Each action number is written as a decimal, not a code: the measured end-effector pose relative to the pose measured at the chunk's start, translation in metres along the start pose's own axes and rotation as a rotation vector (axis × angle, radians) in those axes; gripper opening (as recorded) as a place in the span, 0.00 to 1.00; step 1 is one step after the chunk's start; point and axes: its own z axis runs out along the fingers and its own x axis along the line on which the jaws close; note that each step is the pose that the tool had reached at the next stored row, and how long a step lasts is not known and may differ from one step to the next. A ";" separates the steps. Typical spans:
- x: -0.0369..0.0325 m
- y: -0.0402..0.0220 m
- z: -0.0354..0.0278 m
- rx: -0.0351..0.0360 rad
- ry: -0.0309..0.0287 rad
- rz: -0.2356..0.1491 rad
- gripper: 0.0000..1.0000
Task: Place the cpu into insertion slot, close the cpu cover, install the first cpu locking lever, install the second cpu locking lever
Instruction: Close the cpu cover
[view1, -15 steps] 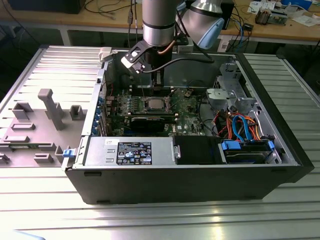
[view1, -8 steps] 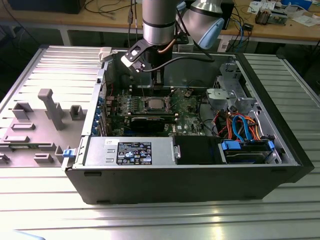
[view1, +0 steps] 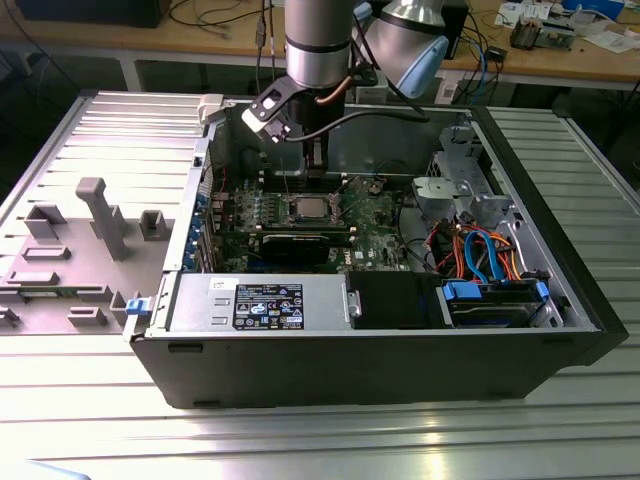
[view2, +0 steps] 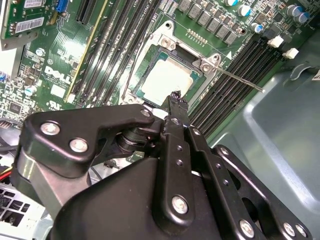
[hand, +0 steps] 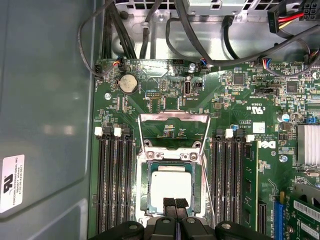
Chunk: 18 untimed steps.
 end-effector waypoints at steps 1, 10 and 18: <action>0.0000 0.0000 -0.0003 0.0000 0.0000 0.000 0.11; 0.0000 0.0000 -0.0005 0.0000 0.0000 0.000 0.11; 0.0002 0.0003 -0.0071 -0.0001 0.0001 0.000 0.11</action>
